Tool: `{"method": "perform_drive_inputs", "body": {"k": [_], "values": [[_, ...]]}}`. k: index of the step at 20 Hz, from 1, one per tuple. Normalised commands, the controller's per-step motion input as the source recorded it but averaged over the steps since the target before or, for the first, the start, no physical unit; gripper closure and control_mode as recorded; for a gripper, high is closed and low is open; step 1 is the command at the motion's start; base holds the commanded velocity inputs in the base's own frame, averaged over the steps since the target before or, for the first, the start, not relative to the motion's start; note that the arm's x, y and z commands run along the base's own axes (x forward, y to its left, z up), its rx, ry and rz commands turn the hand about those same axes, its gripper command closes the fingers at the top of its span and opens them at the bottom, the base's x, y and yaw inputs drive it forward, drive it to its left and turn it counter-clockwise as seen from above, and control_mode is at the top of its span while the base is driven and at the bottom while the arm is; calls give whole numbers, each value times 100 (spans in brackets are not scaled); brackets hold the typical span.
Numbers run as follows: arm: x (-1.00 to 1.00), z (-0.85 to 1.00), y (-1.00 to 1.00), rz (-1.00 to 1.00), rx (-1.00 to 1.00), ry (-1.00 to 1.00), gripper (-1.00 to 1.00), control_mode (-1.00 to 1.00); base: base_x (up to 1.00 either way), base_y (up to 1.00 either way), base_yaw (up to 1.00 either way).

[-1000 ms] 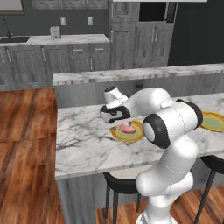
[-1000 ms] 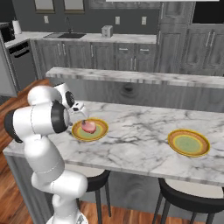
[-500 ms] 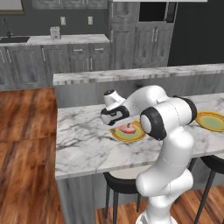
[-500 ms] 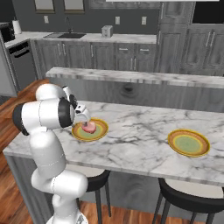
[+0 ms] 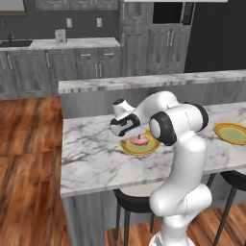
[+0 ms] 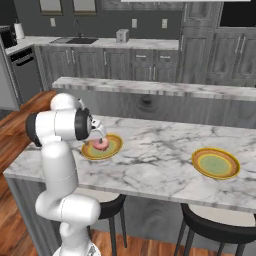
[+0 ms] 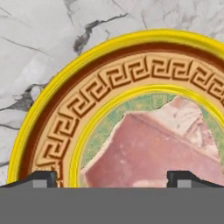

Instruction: Transport the steak and avocado to the fridge. Place the steak on the rack containing meat and place the avocado on the rack containing the vegetable, ensuring meats and vegetables are on different racks.

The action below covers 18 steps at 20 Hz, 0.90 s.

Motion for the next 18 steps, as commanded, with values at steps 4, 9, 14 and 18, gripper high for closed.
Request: {"method": "perform_drive_inputs", "body": {"k": [4,9,14,18], "values": [[18,-16,-4,0,0,2,-100,-100,0,0,0],[0,-9,-25,0,0,2,-100,-100,0,0,0],[-9,0,-44,0,0,0,-100,-100,0,0,0],[-20,-7,-38,0,0,2,-100,-100,0,0,0]]}}
